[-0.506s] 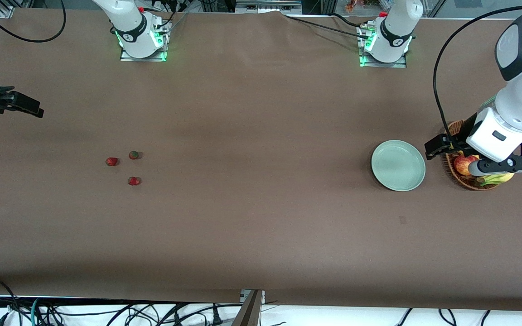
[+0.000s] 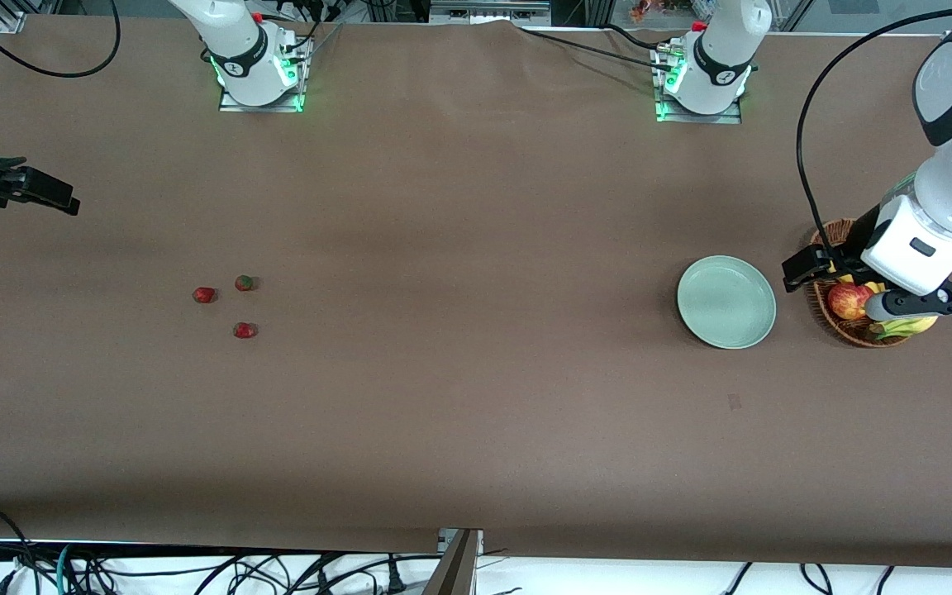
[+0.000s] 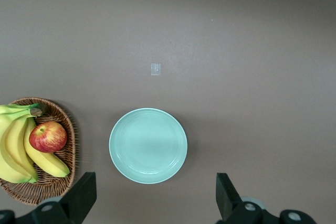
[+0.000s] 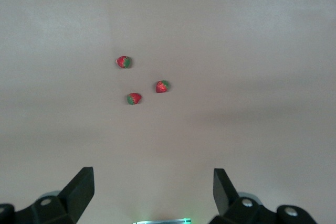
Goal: Collect all strawberries into plate
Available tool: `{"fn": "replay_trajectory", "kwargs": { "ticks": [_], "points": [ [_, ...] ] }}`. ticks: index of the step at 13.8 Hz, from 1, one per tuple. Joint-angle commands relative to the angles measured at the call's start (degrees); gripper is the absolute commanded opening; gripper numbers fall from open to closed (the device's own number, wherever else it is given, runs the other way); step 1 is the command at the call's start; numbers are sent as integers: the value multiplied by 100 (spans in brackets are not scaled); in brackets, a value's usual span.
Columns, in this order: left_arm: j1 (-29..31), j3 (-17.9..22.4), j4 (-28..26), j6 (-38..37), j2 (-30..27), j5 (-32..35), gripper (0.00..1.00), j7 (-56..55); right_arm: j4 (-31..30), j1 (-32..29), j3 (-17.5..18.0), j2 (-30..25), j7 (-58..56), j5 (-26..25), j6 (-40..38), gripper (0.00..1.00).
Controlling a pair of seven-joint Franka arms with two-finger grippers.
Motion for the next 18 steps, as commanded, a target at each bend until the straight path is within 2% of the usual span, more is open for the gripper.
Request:
{"fn": "replay_trajectory", "kwargs": {
  "ticks": [1,12,18],
  "points": [
    [15,-11,100,-141,-10,69,100,-49,167,-53,23,71,-76,86,-58,100],
    [103,-11,144,-220,-19,78,100,-49,167,-53,23,141,-77,86,-23,100],
    [94,-28,144,-220,-19,87,100,-49,167,0,49,615,-76,94,197,100]
  ]
}}
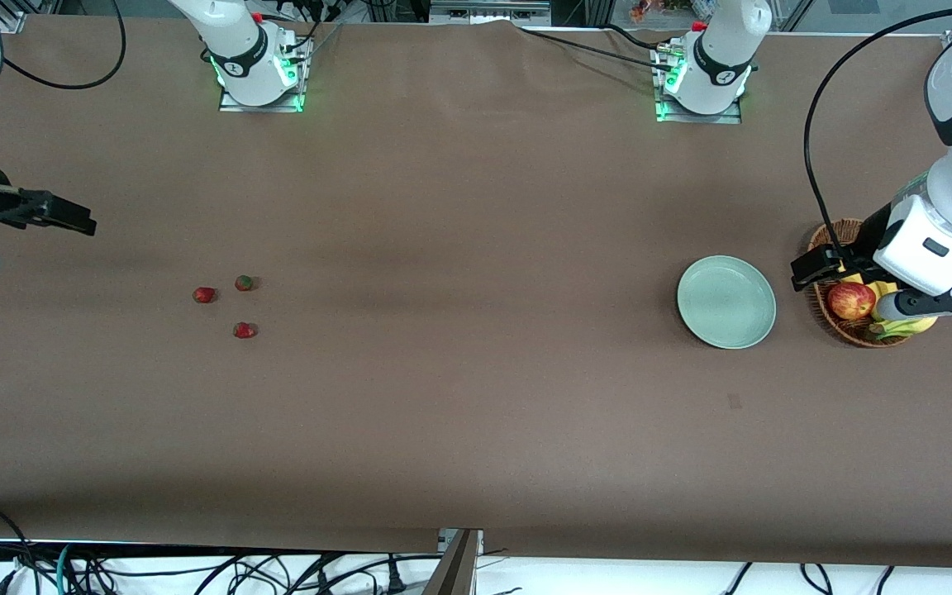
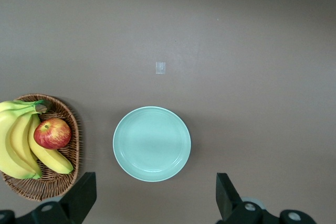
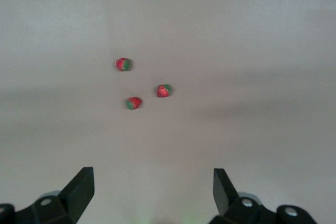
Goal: Collect all strawberries into plate
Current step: 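Reach the right gripper toward the three red strawberries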
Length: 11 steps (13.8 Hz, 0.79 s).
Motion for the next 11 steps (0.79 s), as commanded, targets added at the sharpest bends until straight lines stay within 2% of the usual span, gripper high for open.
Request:
{"fn": "replay_trajectory", "kwargs": {
  "ticks": [1,5,8,11],
  "points": [
    [4,-21,109,-140,-16,87,100,-44,164,-16,42,248,-69,99,-13,100],
    [4,-12,100,-149,-7,87,100,-44,146,10,60,784,-69,99,513,100],
    [4,-21,109,-149,-7,87,100,-44,102,265,60,1144,9,81,935,100],
    [4,-30,118,-114,19,69,100,-44,-247,475,60,1514,63,81,1627,100]
  ]
}}
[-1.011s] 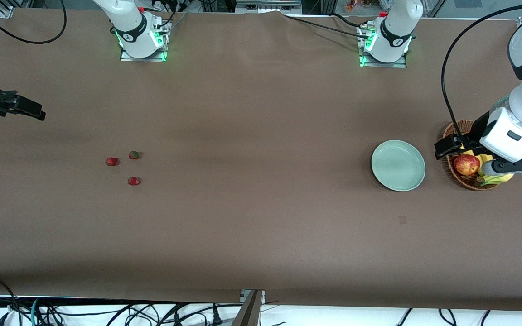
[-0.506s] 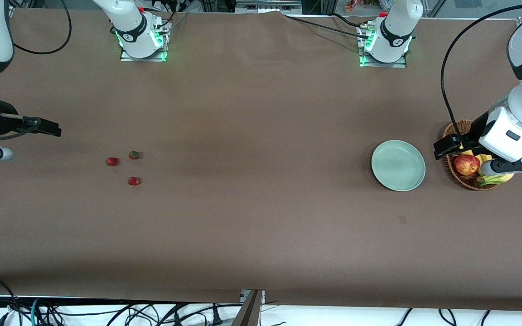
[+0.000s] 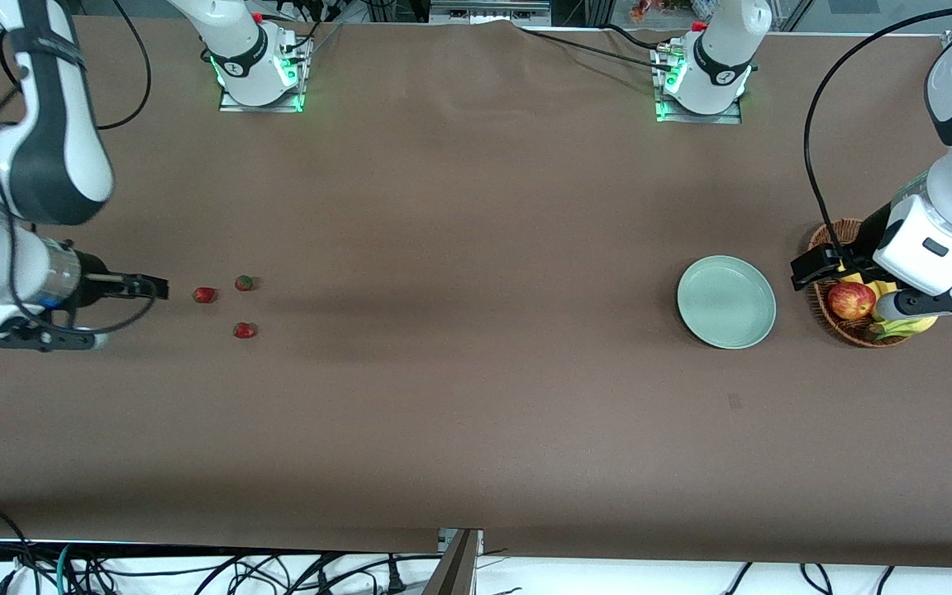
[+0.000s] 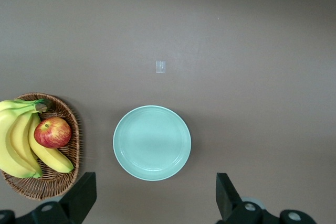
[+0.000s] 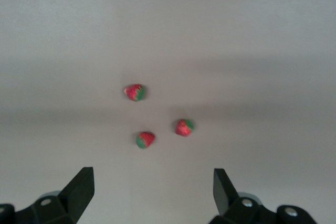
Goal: Collect all strawberries into plate
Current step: 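Reach the right gripper toward the three red strawberries, then lower the right gripper and grasp one red strawberry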
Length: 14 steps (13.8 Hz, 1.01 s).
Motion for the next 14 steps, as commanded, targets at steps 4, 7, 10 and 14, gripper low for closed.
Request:
{"fn": "replay_trajectory", "kwargs": {
  "ticks": [4,7,10,14],
  "points": [
    [-40,-55,98,-87,28,78,100,-53,-1278,201,-6,175,60,78,1470,100],
    [-66,-55,107,-79,45,96,100,-44,-2271,201,2,140,68,95,2542,100],
    [4,-37,116,-79,37,113,100,-44,-2747,210,2,149,68,95,2870,100],
    [-5,-46,107,-79,45,131,100,-44,-3047,210,46,158,95,104,2940,100]
  ]
}}
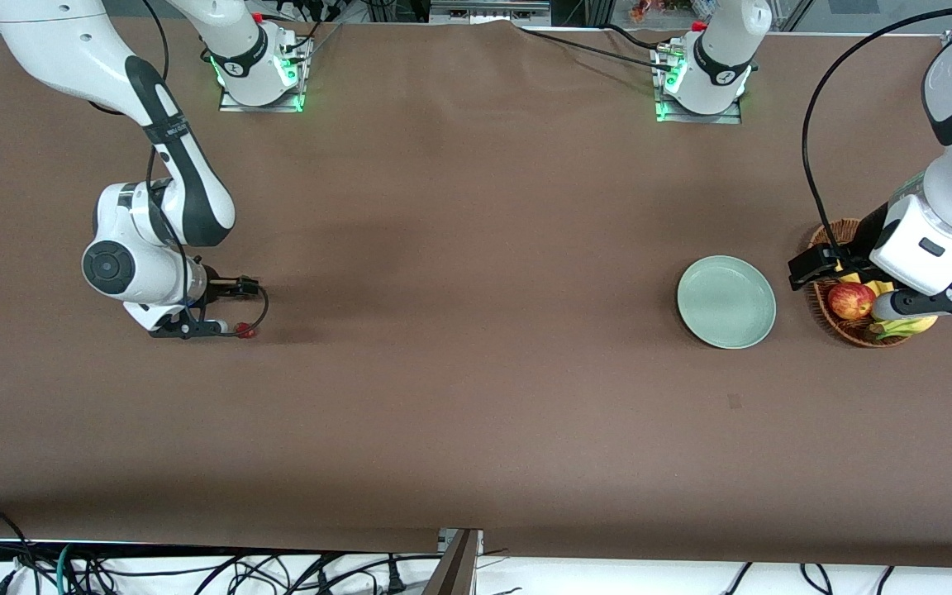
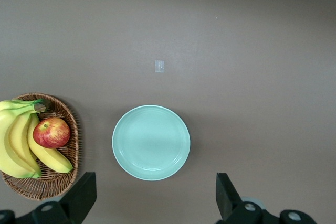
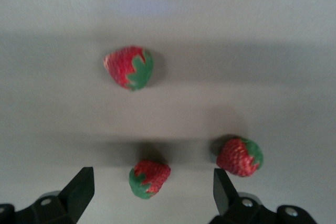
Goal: Collect all strawberries into plate
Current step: 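Lower the right gripper and grasp one red strawberry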
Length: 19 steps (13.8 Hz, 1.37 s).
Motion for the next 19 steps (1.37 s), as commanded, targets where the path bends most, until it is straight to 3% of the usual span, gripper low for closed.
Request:
{"fn": "replay_trajectory", "kwargs": {
  "ticks": [1,10,13,15,16,19],
  "points": [
    [3,-32,116,-79,32,131,100,-44,-344,-8,84,-210,171,127,136,100],
    [-15,-41,81,-105,49,131,100,-53,-397,0,128,-25,286,128,347,97],
    [-23,-41,72,-122,41,131,100,-53,-398,0,128,19,286,119,400,76],
    [-23,-41,72,-122,49,131,100,-53,-397,-8,128,106,286,119,522,74],
    [-23,-41,72,-122,49,131,100,-53,-397,-8,128,150,286,119,575,67],
    [-23,-41,72,-122,49,131,100,-53,-389,-8,128,168,286,119,585,30]
  ]
}}
